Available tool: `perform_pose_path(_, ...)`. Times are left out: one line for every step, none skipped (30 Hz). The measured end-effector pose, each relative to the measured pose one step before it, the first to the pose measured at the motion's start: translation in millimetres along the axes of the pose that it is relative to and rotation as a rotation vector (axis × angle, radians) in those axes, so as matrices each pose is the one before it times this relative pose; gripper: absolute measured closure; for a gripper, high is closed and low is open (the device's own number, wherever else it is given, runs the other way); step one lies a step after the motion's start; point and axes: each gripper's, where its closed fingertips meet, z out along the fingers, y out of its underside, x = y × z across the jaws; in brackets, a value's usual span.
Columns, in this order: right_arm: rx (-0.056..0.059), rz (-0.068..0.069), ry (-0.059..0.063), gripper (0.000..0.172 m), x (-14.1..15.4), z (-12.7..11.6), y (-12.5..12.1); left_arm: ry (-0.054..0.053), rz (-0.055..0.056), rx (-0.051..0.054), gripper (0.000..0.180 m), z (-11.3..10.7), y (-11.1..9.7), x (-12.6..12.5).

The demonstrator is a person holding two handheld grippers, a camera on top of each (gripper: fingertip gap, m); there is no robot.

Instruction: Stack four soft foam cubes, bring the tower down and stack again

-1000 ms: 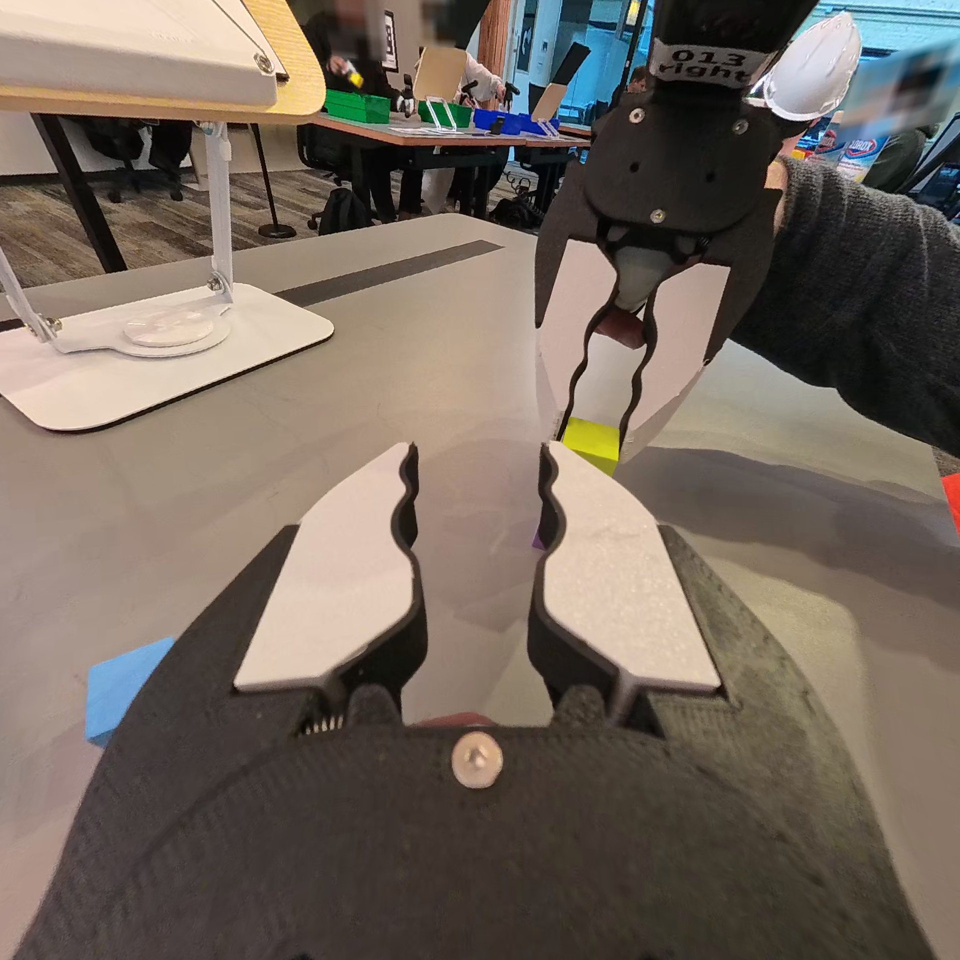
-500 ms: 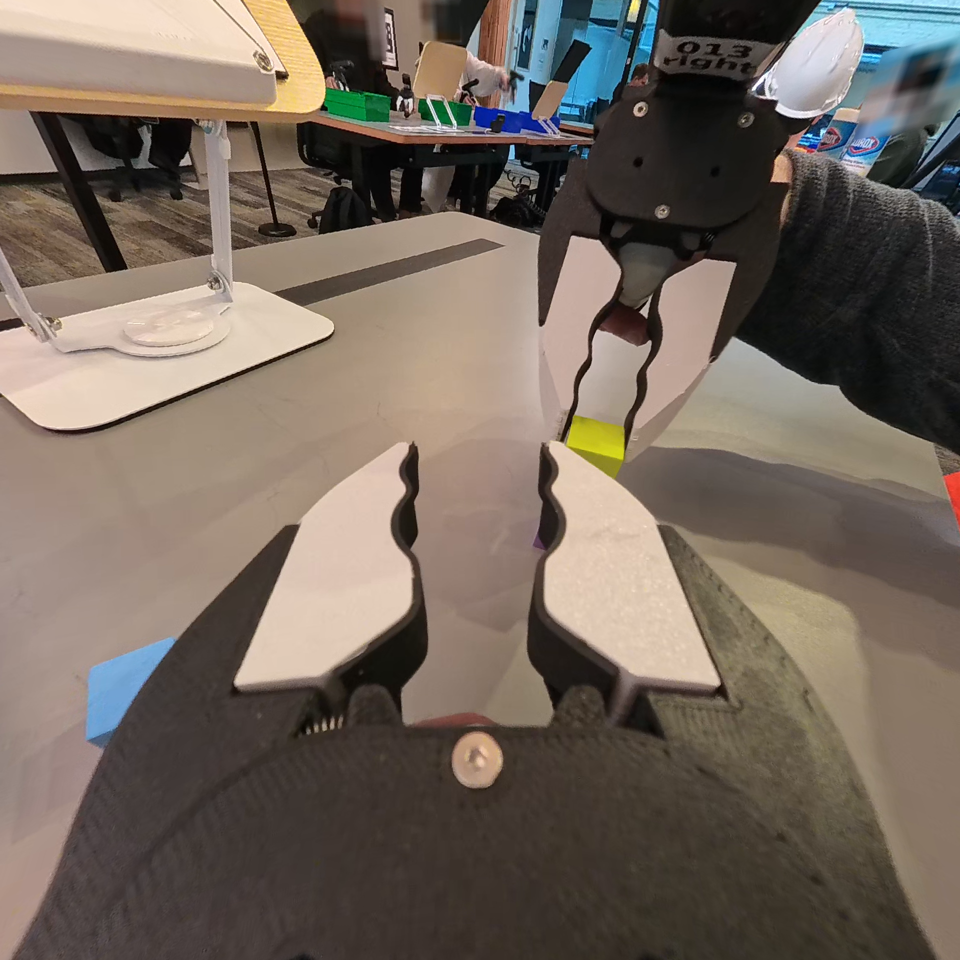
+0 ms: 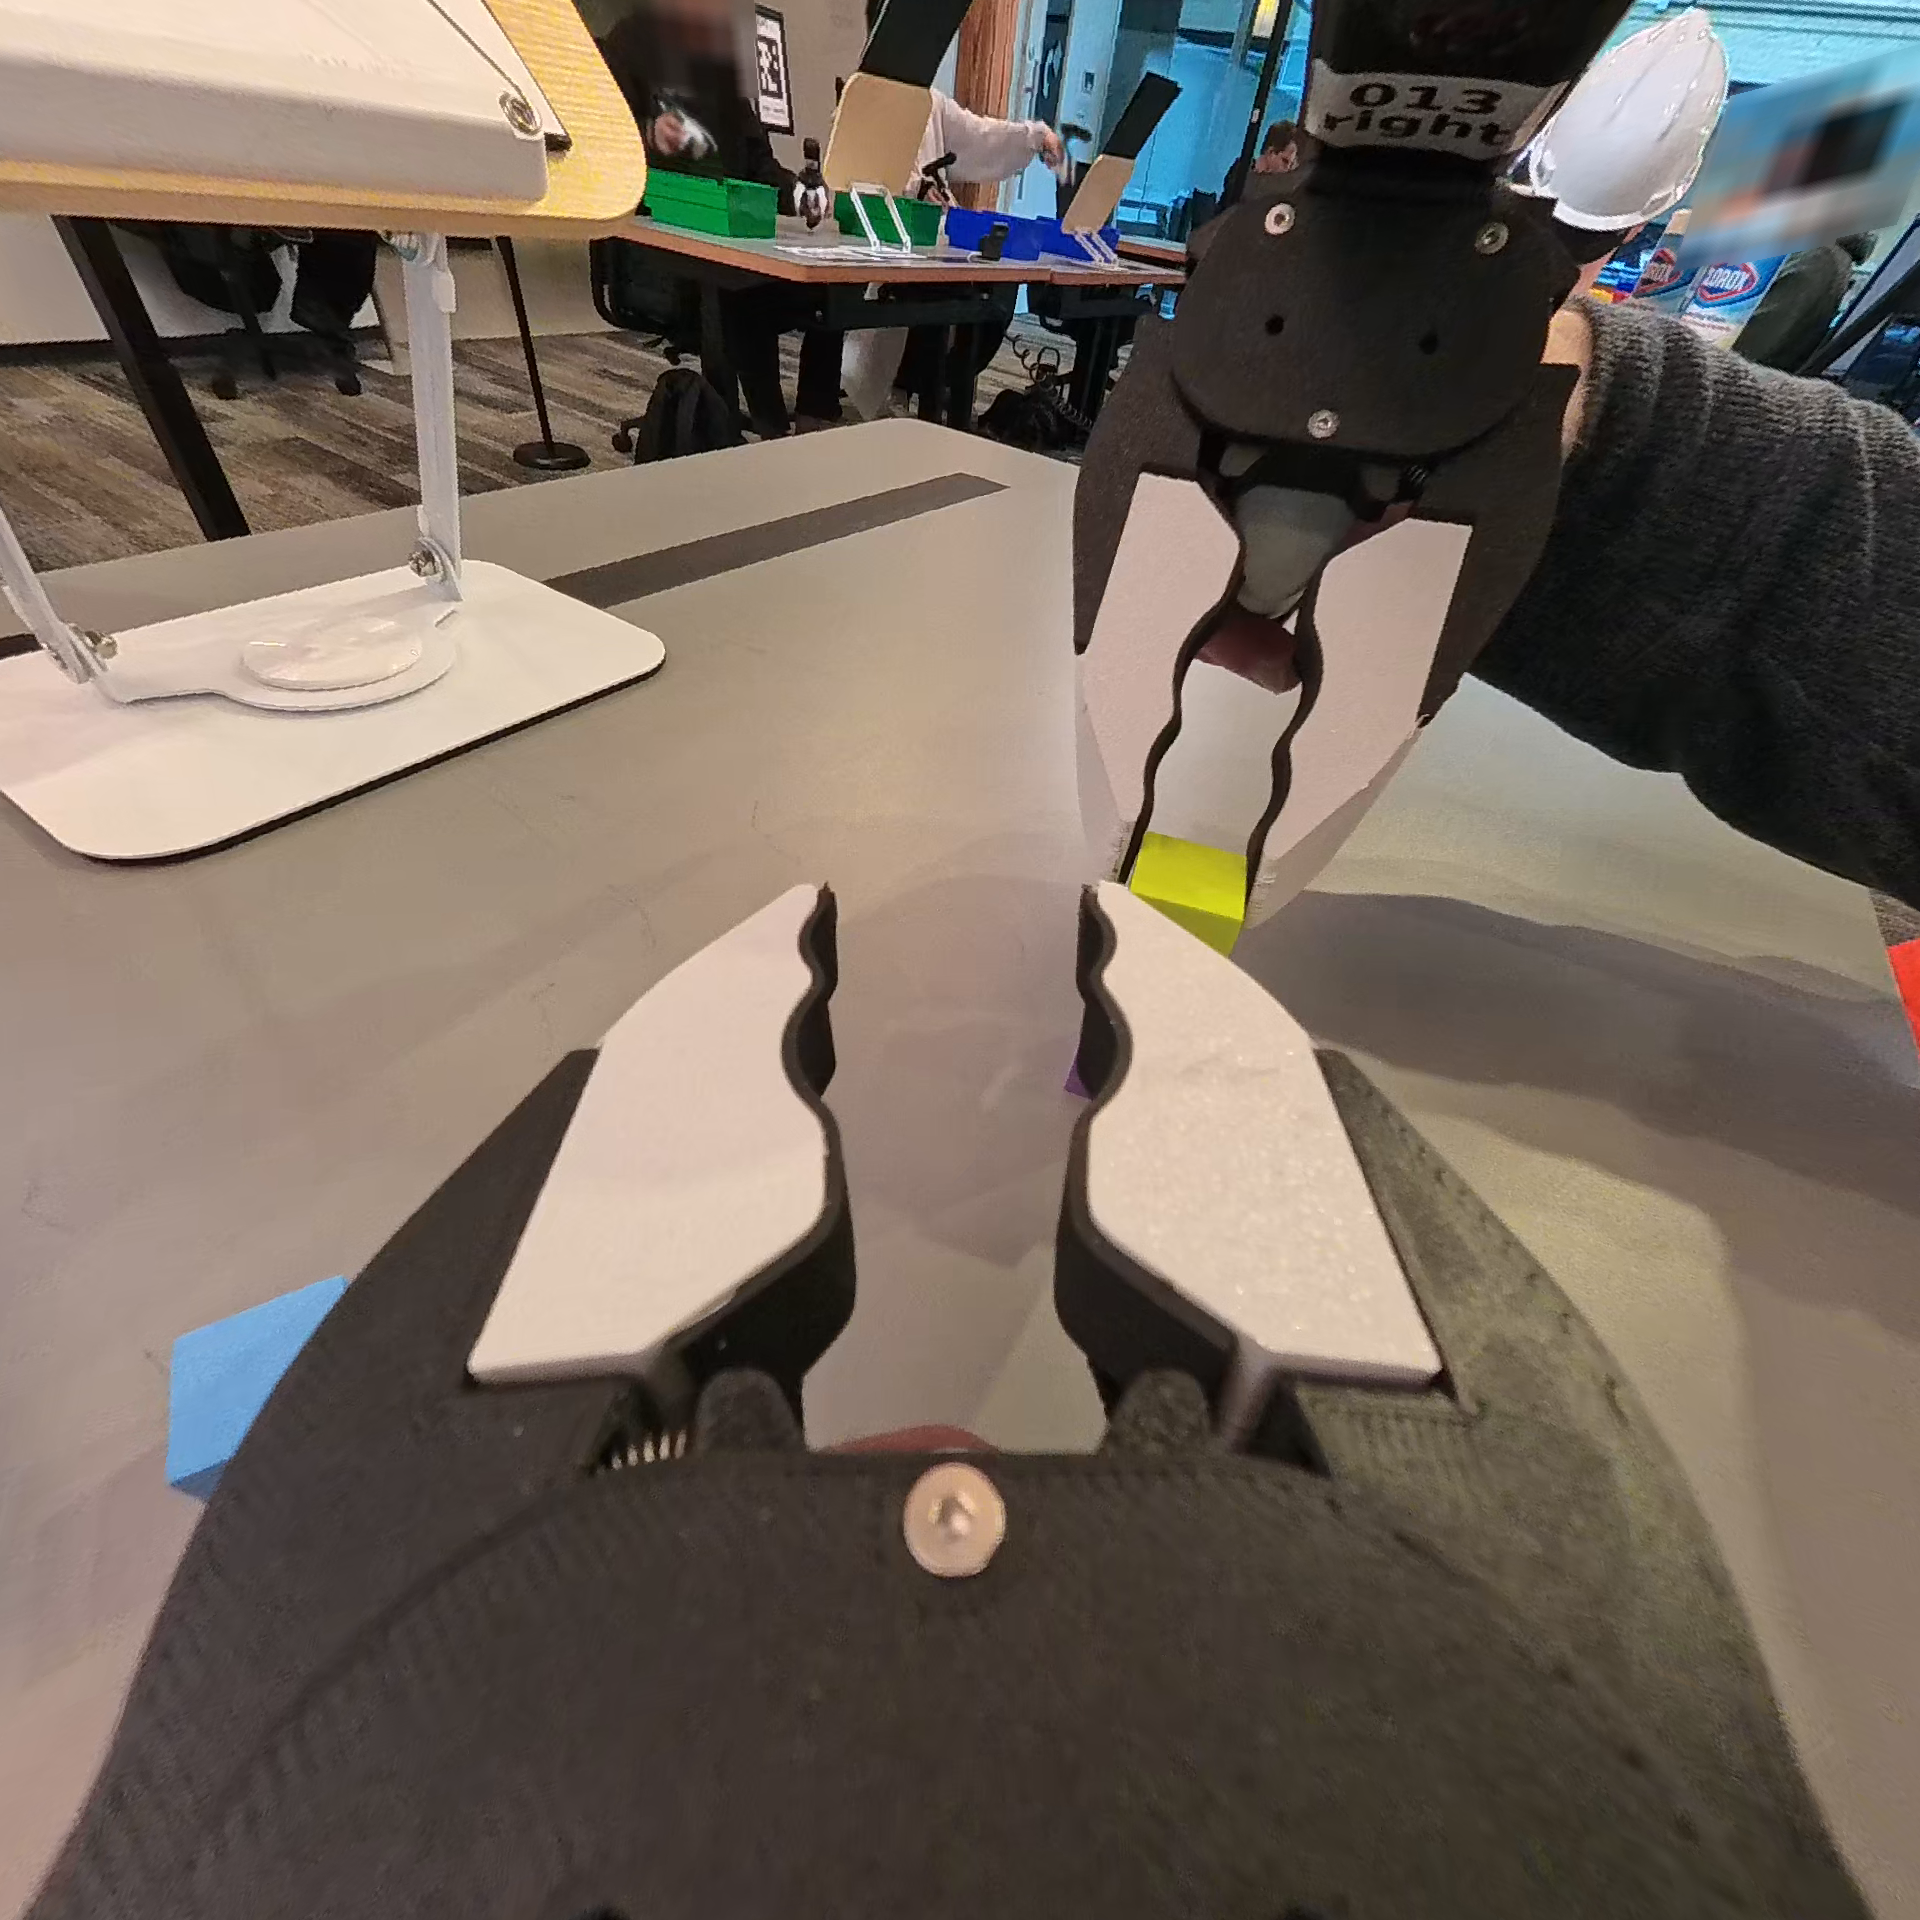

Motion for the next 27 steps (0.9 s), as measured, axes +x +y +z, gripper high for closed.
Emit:
perform_pose_path(-0.0001,0.0039,-0.0009,0.145,0.10,0.00,-0.03,-0.0004,0.0008,-0.0008,0.137,0.03,0.20,0.00)
perform_pose_path(-0.0001,0.0003,0.0000,0.145,-0.13,0.11,-0.14,0.0003,-0.0004,0.0000,0.137,0.14,0.07,-0.02)
perform_pose_path(-0.0001,-0.0013,0.0019,0.145,0.02,0.17,-0.20,0.0002,0.0004,-0.0001,0.137,0.06,0.02,0.12)
perform_pose_path(-0.0013,0.0015,0.0007,0.145,-0.04,0.09,-0.08,-0.0005,0.0011,-0.0001,0.137,-0.05,-0.07,-0.04)
perform_pose_path(-0.0006,0.0023,0.0001,0.145,0.03,0.07,-0.10,0.0001,-0.0001,0.0000,0.137,0.02,0.10,0.01)
perform_pose_path(0.0001,0.0023,0.0003,0.145,0.08,0.01,-0.04,0.0004,-0.0003,-0.0002,0.137,0.08,0.01,0.10)
perform_pose_path(0.0008,0.0026,0.0001,0.145,0.13,0.00,-0.05,0.0002,0.0006,-0.0002,0.137,0.06,0.03,0.10)
perform_pose_path(0.0006,0.0026,-0.0006,0.145,-0.05,0.06,0.05,-0.0001,0.0000,0.0001,0.137,0.03,0.08,-0.02)
perform_pose_path(-0.0004,0.0014,-0.0003,0.145,-0.13,-0.08,0.13,0.0012,-0.0003,0.0005,0.137,0.04,-0.07,0.18)
perform_pose_path(-0.0003,-0.0010,0.0004,0.145,-0.29,0.18,-0.03,0.0006,0.0003,0.0002,0.137,-0.01,-0.01,0.16)
perform_pose_path(-0.0003,0.0017,0.0001,0.145,-0.12,0.26,0.00,-0.0005,0.0000,-0.0003,0.137,0.10,0.01,-0.13)
perform_pose_path(-0.0022,0.0058,-0.0015,0.145,-0.21,0.26,0.18,0.0002,-0.0001,0.0001,0.137,0.08,-0.02,0.16)
perform_pose_path(-0.0022,0.0039,-0.0005,0.145,-0.15,0.34,0.25,-0.0001,0.0006,-0.0007,0.137,0.04,0.08,-0.03)
perform_pose_path(-0.0018,-0.0006,0.0016,0.144,-0.04,0.37,0.25,-0.0001,0.0008,-0.0002,0.137,0.06,0.02,0.04)
perform_pose_path(-0.0027,0.0000,0.0014,0.144,-0.20,0.47,0.50,0.0002,-0.0005,0.0004,0.137,0.04,0.05,0.05)
perform_pose_path(-0.0093,0.0037,0.0005,0.143,0.13,0.96,1.48,0.0006,0.0001,-0.0002,0.137,-0.04,0.04,0.16)
perform_pose_path(-0.0128,0.0056,0.0028,0.140,0.62,1.48,2.18,-0.0006,0.0011,-0.0003,0.137,0.08,0.02,-0.13)
perform_pose_path(-0.0083,0.0047,0.0024,0.137,0.50,1.12,1.34,0.0001,-0.0008,-0.0004,0.137,0.11,0.12,-0.01)
perform_pose_path(0.0030,0.0017,0.0038,0.134,0.46,0.27,-0.48,0.0010,0.0006,0.0010,0.137,-0.07,-0.19,0.17)
perform_pose_path(0.0099,0.0018,0.0042,0.130,0.31,-0.72,-1.51,0.0003,0.0052,0.0006,0.136,-0.44,-0.34,0.12)
perform_pose_path(0.0074,0.0048,0.0061,0.128,0.60,-1.83,-0.92,-0.0087,0.0108,-0.0027,0.136,-1.18,-0.22,-1.32)
perform_pose_path(0.0086,0.0053,0.0129,0.127,1.44,-2.99,-0.72,-0.0103,0.0092,0.0042,0.135,-2.17,-1.40,-1.96)
perform_pose_path(0.0170,0.0027,0.0120,0.127,0.79,-3.92,-1.21,-0.0026,0.0030,0.0093,0.135,-3.25,-2.27,-1.53)
perform_pose_path(0.0196,0.0040,0.0095,0.127,-0.05,-4.35,-0.97,-0.0144,0.0066,0.0032,0.134,-4.75,-1.37,-3.95)
perform_pose_path(0.0139,0.0072,0.0089,0.127,-0.56,-4.29,0.86,-0.0223,0.0127,-0.0052,0.134,-5.97,0.39,-5.84)
perform_pose_path(0.0072,0.0080,0.0111,0.127,-0.63,-4.20,3.01,-0.0164,0.0103,-0.0202,0.132,-6.75,2.38,-6.13)
perform_pose_path(0.0052,0.0063,0.0082,0.128,-1.49,-3.54,4.48,-0.0147,0.0203,-0.0362,0.131,-7.72,3.60,-6.56)
